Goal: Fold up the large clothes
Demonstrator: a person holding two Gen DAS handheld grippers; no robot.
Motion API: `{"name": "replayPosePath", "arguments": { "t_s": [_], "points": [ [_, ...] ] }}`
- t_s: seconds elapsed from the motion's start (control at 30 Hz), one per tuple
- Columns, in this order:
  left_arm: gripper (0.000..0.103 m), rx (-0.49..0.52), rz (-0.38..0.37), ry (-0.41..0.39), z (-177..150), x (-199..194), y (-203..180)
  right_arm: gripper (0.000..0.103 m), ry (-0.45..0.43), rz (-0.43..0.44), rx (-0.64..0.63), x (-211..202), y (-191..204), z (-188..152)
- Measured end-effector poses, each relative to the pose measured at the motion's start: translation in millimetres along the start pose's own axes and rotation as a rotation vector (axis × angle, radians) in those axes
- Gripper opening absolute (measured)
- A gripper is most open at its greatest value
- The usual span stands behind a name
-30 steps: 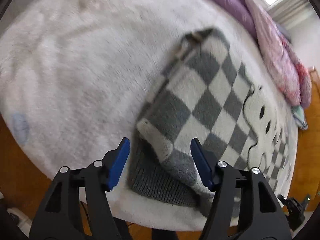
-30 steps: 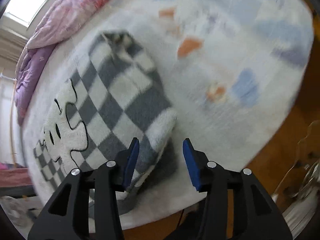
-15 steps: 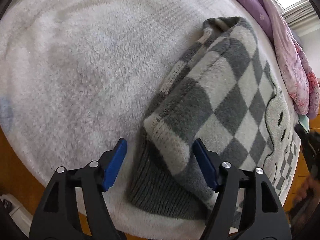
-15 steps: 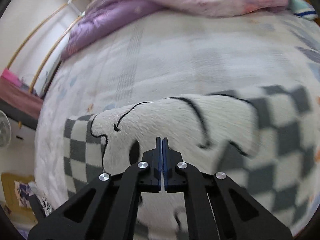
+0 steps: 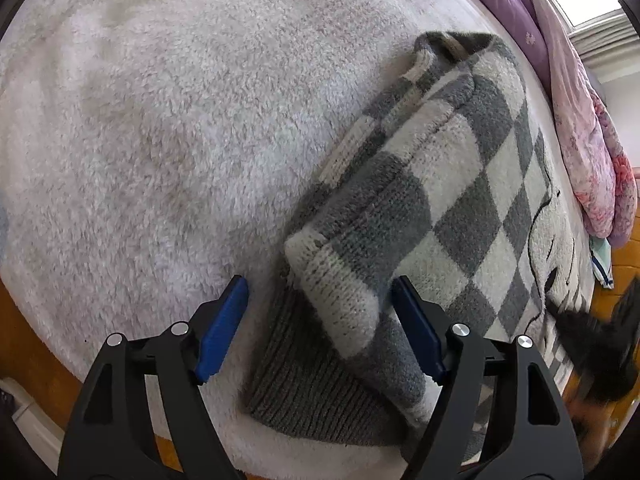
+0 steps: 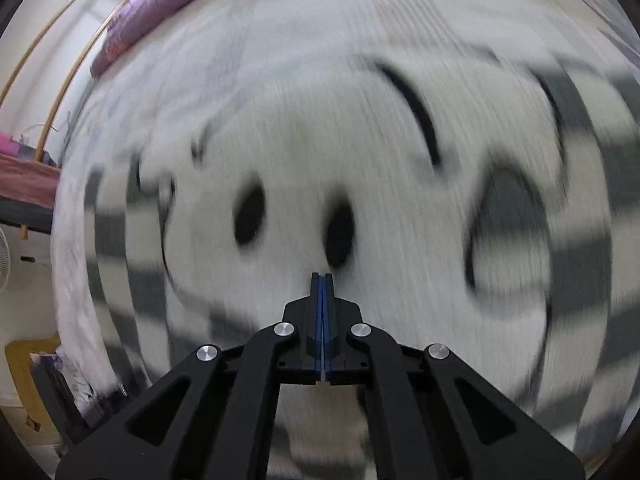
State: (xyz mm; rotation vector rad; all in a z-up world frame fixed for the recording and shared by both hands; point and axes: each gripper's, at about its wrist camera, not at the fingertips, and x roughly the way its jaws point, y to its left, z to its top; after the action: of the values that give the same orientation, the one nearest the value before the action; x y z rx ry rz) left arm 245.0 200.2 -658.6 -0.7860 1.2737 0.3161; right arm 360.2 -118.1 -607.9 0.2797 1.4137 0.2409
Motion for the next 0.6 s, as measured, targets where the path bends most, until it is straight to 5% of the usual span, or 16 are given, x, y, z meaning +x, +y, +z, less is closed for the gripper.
{"name": "replayPosePath", "arguments": {
  "t_s": [0.2,0.33,0.4,0.5,0.53,0.6],
  "points": [
    [0.074,0.041,-0.043,0.038,-12.5,2.8,5.5,0.000,0.108,0.031,0.122,-3.2,-24.3,-83.9],
    [0.073,0.029,-0.069,0.057,-15.2,7.6,10.6,0.000,0.047,0.022,0.066,-2.6,-24.2,-103.7],
    [0.061,0.046,-0.082,0.072,-15.1,8.6,11.7,0.005,0.007,0.032,0.048,-11.4,-18.9,-102.8],
    [0.033,0.029,-0.151,0.111,-11.8,7.7,16.8,0.032,-0.090,0.057,-0.064,-32.1,1.6,-110.8],
    [0.025,0.023,-0.164,0.116,-10.4,6.2,19.3,0.051,-0.111,0.083,-0.108,-37.7,11.9,-117.6],
    [0.020,0.002,-0.208,0.133,-7.0,2.1,25.0,0.059,-0.148,0.122,-0.183,-43.0,28.9,-132.3]
  ]
}}
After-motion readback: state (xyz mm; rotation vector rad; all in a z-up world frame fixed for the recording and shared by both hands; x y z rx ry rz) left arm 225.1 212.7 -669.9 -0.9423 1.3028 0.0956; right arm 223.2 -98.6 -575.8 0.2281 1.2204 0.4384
